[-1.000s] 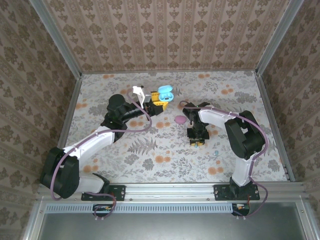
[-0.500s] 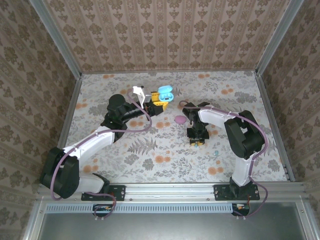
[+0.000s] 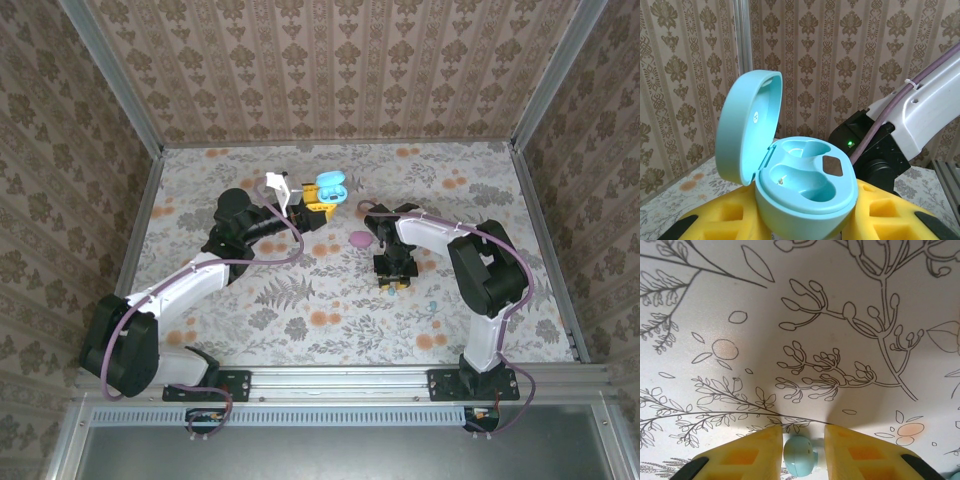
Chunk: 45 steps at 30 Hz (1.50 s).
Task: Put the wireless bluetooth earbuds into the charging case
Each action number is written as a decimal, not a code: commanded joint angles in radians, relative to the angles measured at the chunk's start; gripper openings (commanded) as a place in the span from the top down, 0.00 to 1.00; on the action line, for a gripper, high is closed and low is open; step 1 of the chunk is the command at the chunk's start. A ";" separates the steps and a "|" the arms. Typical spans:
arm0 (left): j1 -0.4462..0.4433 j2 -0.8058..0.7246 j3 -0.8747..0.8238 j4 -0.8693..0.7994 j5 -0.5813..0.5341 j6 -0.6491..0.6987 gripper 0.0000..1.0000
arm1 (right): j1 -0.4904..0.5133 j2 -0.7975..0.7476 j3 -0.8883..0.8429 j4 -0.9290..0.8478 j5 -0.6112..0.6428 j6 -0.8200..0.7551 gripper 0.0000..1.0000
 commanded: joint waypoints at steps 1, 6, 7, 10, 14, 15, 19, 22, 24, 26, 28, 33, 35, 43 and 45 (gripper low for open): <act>0.009 -0.018 0.003 0.014 0.004 0.007 0.67 | 0.005 0.029 0.023 -0.031 0.001 -0.033 0.70; 0.009 -0.018 0.004 0.012 0.001 0.006 0.67 | 0.006 0.033 0.017 -0.029 -0.024 -0.038 0.74; 0.009 -0.018 0.002 0.013 0.001 0.006 0.67 | 0.005 0.033 0.016 -0.028 -0.024 -0.038 0.75; 0.009 -0.019 0.004 0.014 0.001 0.007 0.67 | 0.006 0.030 0.014 -0.028 -0.022 -0.038 0.76; 0.009 -0.018 0.004 0.010 0.002 0.008 0.67 | 0.006 0.019 0.013 -0.027 -0.021 -0.034 0.74; 0.009 -0.018 0.003 0.011 0.001 0.008 0.67 | 0.005 0.021 0.014 -0.029 -0.024 -0.034 0.73; 0.009 -0.020 0.000 0.013 0.001 0.009 0.67 | 0.006 0.020 0.013 -0.043 -0.030 -0.034 0.71; 0.009 -0.023 -0.001 0.011 0.000 0.008 0.67 | 0.006 0.014 0.011 -0.049 -0.036 -0.037 0.71; 0.009 -0.023 -0.003 0.010 0.000 0.008 0.67 | 0.006 0.010 0.013 -0.054 -0.044 -0.041 0.71; 0.009 -0.023 -0.001 0.011 0.001 0.007 0.67 | 0.007 0.009 0.014 -0.057 -0.043 -0.043 0.71; 0.009 -0.023 -0.002 0.011 0.000 0.009 0.67 | 0.007 0.011 0.014 -0.057 -0.042 -0.046 0.72; 0.009 -0.021 -0.002 0.010 0.000 0.009 0.67 | 0.007 0.019 0.014 -0.055 -0.027 -0.045 0.74; 0.009 -0.021 -0.003 0.010 0.000 0.009 0.67 | 0.007 0.022 0.015 -0.058 -0.025 -0.045 0.73; 0.008 -0.023 -0.005 0.009 -0.001 0.011 0.68 | 0.007 0.027 0.016 -0.069 -0.024 -0.059 0.73; 0.007 -0.024 -0.005 0.009 -0.001 0.009 0.67 | 0.007 0.027 0.016 -0.073 -0.024 -0.061 0.73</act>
